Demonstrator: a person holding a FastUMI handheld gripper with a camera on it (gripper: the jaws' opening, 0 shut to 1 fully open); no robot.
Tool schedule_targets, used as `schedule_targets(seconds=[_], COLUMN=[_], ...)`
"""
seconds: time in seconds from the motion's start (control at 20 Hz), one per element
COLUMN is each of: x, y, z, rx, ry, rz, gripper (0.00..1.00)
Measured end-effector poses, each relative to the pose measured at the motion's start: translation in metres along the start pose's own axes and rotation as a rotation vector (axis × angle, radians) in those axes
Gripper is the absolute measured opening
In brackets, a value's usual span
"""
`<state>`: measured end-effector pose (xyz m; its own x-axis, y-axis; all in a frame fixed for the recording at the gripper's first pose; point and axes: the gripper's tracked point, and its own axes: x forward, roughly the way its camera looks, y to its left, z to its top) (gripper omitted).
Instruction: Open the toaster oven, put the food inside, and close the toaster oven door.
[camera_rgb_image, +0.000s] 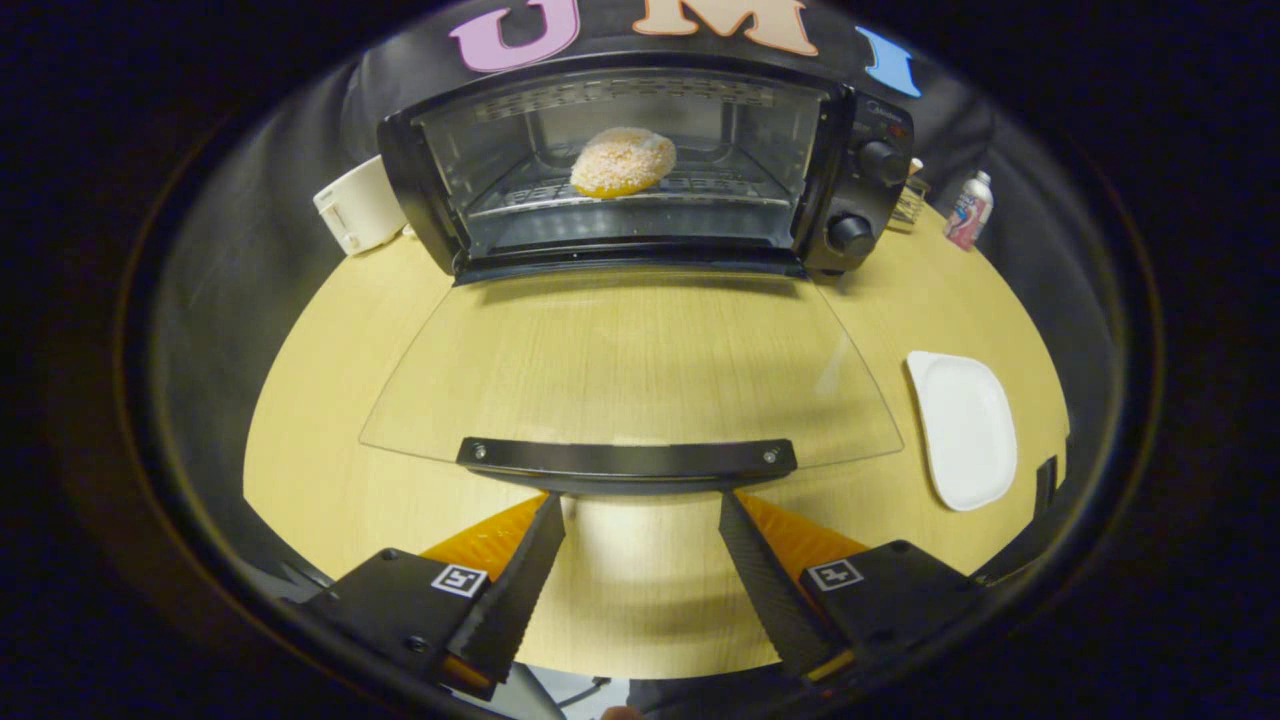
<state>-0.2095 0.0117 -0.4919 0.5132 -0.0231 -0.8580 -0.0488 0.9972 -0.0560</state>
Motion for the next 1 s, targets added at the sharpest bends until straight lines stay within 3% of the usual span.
schedule_targets(seconds=[0.35, 0.6, 1.0], x=[-0.021, -0.030, -0.048], y=[0.012, 0.016, 0.021], z=[0.036, 0.099, 0.191], rx=[0.078, 0.165, 0.185], ry=[-0.122, -0.245, -0.405], rz=[0.048, 0.081, 0.109], gripper=[1.00, 1.00, 0.99])
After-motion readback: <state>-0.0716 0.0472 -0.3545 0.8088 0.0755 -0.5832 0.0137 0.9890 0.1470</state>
